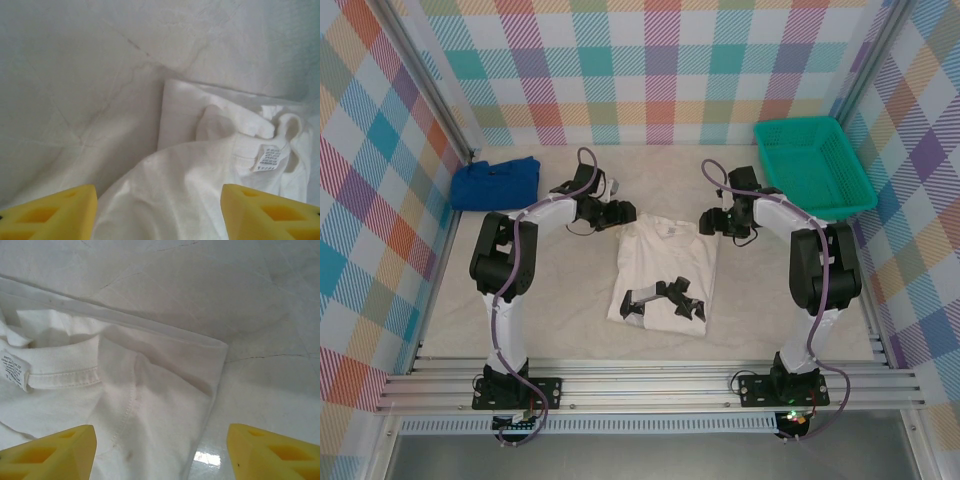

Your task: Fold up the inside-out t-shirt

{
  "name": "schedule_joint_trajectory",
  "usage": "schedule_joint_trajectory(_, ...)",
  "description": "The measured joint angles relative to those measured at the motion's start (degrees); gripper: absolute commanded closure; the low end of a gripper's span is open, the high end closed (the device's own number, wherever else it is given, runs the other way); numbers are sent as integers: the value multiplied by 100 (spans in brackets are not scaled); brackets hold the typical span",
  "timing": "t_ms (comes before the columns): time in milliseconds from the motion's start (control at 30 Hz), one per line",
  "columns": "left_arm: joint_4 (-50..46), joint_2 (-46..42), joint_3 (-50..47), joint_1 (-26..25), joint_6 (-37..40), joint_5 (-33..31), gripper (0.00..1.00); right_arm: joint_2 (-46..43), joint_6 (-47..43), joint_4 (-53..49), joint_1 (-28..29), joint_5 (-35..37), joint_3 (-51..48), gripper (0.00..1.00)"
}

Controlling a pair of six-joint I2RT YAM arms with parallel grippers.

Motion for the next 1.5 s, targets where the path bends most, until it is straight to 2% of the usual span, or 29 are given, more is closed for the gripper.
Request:
schedule_joint_trajectory(100,-168,15,20,-2,83,20,23,120,37,-35,0,-22,35,24)
schedule_joint_trajectory(167,-297,79,109,-13,155,74,23,221,61,-37,0,-55,44,24)
schedule_joint_trajectory(467,-520,485,494,-131,341,472,29,522,216,17,2,-393,46,30)
schedule_joint_trajectory(633,-492,634,577,-223,367,745,41,577,367,225,37,-684,44,38)
schedule_joint_trajectory(833,-494,758,592,-258,356,992,61,599,525,457,109,-960,33,50)
schedule_joint_trajectory(1067,-487,868,597,-260,319,1064,82,599,581,603,114,-984,28,64)
schedule_joint_trajectory(1233,-313,935,595,-197,234,1211,98,627,627,909,111,-1069,-46,84)
schedule_joint_trajectory(1400,-61,935,586,-85,118,1346,100,638,660,1231,87,-1137,-81,100)
schedule_joint_trajectory(1500,173,935,568,57,22,1421,100,636,682,1480,35,-1193,-79,100)
